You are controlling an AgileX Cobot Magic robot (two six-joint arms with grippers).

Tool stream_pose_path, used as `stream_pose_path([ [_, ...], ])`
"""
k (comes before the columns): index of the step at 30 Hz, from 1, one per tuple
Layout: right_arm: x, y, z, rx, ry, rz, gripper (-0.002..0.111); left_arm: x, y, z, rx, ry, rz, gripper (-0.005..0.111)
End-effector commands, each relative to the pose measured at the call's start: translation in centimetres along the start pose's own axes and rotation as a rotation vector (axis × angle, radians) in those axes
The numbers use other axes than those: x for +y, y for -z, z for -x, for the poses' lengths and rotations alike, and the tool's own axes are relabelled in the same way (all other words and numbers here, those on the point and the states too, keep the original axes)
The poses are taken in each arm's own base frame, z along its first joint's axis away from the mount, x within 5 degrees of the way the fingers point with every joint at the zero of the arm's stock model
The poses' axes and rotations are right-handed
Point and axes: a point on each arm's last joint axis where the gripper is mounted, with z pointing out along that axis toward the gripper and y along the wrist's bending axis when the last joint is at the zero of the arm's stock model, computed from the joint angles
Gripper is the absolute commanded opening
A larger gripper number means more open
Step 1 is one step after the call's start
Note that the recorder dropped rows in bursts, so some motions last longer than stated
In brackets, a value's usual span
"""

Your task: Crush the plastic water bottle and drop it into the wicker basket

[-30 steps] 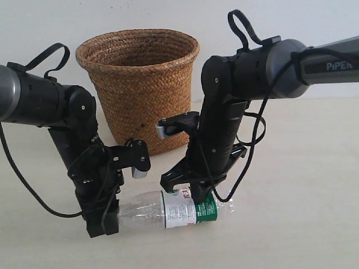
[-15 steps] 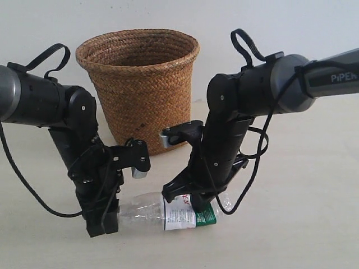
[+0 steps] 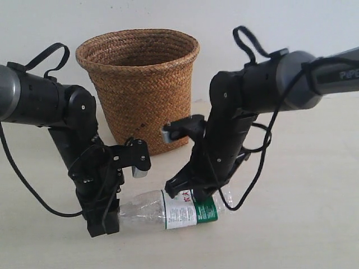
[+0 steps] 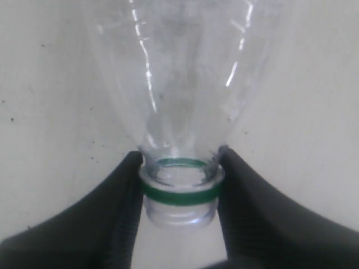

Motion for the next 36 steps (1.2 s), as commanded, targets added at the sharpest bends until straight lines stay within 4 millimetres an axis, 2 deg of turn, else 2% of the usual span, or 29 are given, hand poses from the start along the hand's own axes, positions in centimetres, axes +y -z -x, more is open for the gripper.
stream_pose_path([
  [1,0.6,7.9,0.0,-0.202,0.076,-0.066,0.000,-0.2,0.3,-0.1,-0.002,0.013,-0.013,0.004],
  [6,1.2,17.1,-2.2,-0.425,0.102,-0.167,0.000,-0.2,0.3,-0.1,-0.003,0.013,-0.011,0.004],
  [10,1.8,22.6,-5.3,-0.548,0.117,-0.209,0.000,-0.2,0.3,-0.1,-0.003,0.013,-0.011,0.004],
  [12,2.0,24.8,-7.4,-0.616,0.130,-0.236,0.000,-0.2,0.3,-0.1,-0.003,0.013,-0.011,0.004],
  [16,2.4,26.7,-12.1,-0.710,0.143,-0.261,0.000,-0.2,0.5,-0.1,-0.009,0.006,0.001,0.004],
  [19,2.6,27.0,-16.5,-0.798,0.149,-0.266,0.000,-0.2,1.1,0.0,-0.023,0.002,0.021,0.004],
  [26,2.7,23.1,-25.7,-1.020,0.143,-0.248,0.000,-0.5,3.2,0.1,-0.058,-0.011,0.073,0.004],
  [28,2.7,22.2,-27.7,-1.096,0.137,-0.232,0.000,-0.6,3.6,0.1,-0.065,-0.014,0.083,0.004],
  [33,2.5,17.6,-31.8,-1.153,0.104,-0.173,0.000,-0.9,4.8,0.1,-0.082,-0.019,0.103,0.004],
  [36,2.7,17.0,-33.0,-1.246,0.074,-0.123,0.000,-1.2,5.6,-0.2,-0.064,-0.031,0.103,0.004],
])
